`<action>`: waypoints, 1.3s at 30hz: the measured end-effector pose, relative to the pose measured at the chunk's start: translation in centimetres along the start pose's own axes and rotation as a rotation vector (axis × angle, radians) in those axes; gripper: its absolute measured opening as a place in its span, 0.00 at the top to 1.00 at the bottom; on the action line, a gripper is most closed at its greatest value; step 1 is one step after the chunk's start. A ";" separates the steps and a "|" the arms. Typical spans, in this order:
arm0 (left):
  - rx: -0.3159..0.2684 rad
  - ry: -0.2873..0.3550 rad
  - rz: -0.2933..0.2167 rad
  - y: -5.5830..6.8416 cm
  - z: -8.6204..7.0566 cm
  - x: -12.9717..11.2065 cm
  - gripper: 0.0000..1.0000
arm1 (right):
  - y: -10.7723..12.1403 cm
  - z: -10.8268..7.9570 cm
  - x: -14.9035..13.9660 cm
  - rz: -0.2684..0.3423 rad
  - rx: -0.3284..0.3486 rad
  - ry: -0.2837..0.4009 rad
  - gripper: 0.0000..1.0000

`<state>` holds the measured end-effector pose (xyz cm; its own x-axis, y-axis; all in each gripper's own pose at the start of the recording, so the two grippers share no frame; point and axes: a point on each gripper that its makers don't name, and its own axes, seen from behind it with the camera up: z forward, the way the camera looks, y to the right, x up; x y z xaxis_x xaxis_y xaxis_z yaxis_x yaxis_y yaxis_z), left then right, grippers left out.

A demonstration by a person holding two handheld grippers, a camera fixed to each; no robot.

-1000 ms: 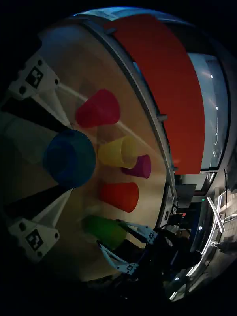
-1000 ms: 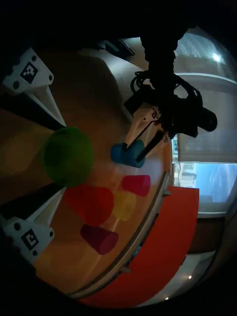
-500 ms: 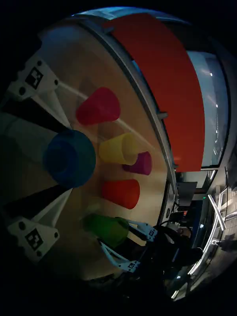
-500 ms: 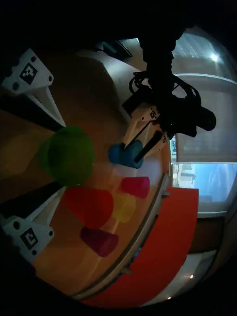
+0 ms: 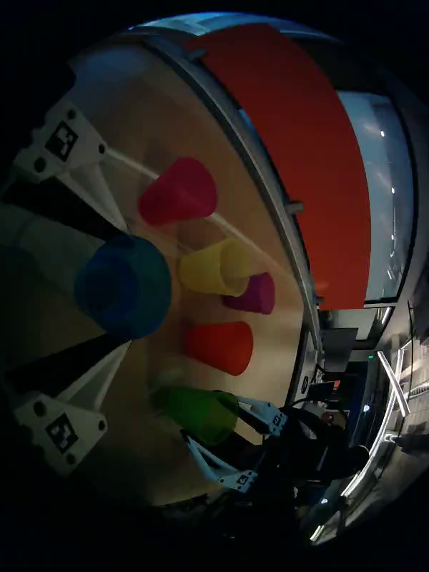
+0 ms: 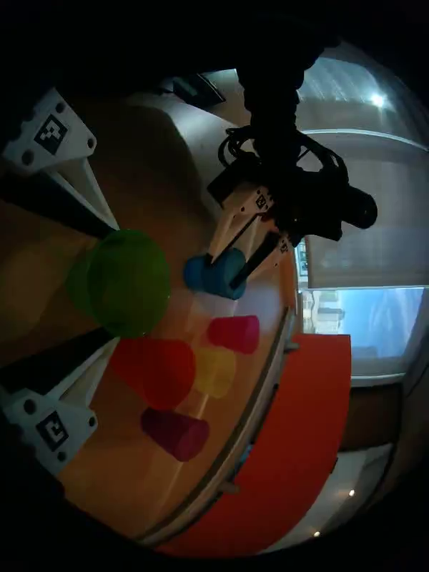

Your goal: Pour water

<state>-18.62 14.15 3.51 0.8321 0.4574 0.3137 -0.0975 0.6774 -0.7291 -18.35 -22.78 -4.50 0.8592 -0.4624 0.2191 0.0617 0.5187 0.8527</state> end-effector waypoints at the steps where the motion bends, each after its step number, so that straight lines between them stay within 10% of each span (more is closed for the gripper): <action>1: 0.002 0.003 0.000 0.0 -0.1 0.1 0.14 | 0.0 -0.1 0.1 0.002 -0.001 0.004 0.12; 20: 0.045 0.134 -0.016 0.3 -3.7 5.7 0.14 | 0.0 -3.5 4.7 0.019 -0.058 0.127 0.13; 39: 0.096 0.405 -0.013 1.8 -10.5 15.3 0.14 | -0.6 -8.2 11.5 -0.045 -0.107 0.264 0.12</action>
<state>-0.31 16.34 0.58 0.9793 0.1976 0.0442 -0.1197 0.7412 -0.6606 -4.33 -22.53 -6.40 0.9561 -0.2904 0.0394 0.1436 0.5816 0.8007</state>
